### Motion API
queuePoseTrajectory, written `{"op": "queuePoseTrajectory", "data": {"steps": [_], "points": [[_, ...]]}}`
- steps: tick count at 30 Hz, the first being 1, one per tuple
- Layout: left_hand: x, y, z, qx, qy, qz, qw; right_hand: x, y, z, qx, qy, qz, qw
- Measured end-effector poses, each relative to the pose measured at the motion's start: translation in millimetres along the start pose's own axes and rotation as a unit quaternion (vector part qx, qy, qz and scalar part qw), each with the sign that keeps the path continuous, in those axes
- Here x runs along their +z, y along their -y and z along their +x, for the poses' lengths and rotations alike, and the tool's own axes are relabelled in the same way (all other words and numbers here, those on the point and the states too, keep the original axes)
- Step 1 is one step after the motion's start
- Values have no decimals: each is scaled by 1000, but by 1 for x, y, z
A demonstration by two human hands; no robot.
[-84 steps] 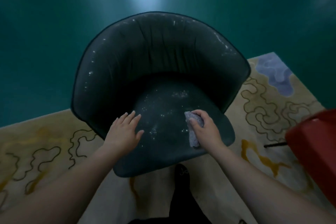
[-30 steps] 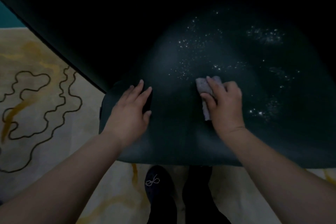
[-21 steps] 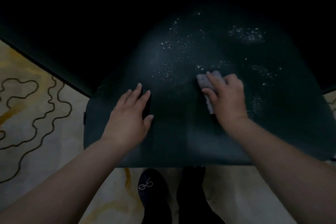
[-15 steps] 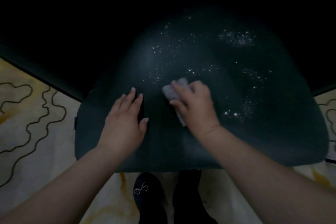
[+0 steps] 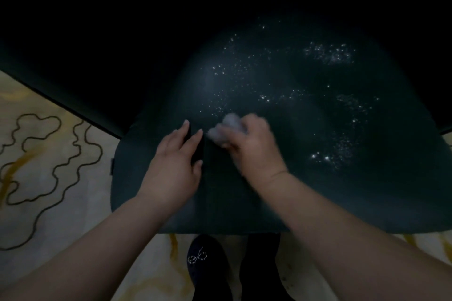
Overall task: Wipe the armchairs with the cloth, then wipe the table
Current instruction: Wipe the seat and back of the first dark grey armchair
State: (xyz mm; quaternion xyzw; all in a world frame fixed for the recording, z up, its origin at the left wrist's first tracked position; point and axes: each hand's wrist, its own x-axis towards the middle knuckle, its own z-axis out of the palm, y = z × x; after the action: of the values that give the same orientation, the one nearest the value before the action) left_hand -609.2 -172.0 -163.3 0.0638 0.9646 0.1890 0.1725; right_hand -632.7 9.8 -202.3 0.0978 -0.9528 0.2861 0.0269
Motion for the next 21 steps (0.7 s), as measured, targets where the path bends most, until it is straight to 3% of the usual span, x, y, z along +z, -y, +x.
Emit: {"op": "queuePoseTrajectory", "data": {"steps": [2,4,6,8,10,11,13,15,16,19,21], "points": [[1,3,-2,-4,-6,4,1000,-18,-28,9,102,-57,-59,991],[1,5,-2,-14,-8,1,1000,-22,-40,16,168,-95,-27,981],[2,6,2,-28,-12,-4,1000,-17,-13,16,91,-39,53,994],[1,6,8,-44,-21,-11,999,-6,13,6,-50,54,2,997],[0,8,14,-50,-30,-18,998,-5,9,11,-120,43,-33,991],[-1,11,16,-51,-34,-20,998,-5,-2,21,-87,14,-16,996],[-4,18,21,-53,-42,-29,997,-11,-25,39,4,-55,-87,995],[-7,23,27,-57,-48,-34,997,-8,-23,47,58,-85,-38,994],[-9,26,29,-59,-50,-35,996,-5,-11,48,58,-79,29,995],[-11,30,34,-62,-48,-40,996,-1,17,43,-105,15,-1,994],[-11,32,35,-58,-46,-41,996,-6,5,62,-49,19,36,998]]}}
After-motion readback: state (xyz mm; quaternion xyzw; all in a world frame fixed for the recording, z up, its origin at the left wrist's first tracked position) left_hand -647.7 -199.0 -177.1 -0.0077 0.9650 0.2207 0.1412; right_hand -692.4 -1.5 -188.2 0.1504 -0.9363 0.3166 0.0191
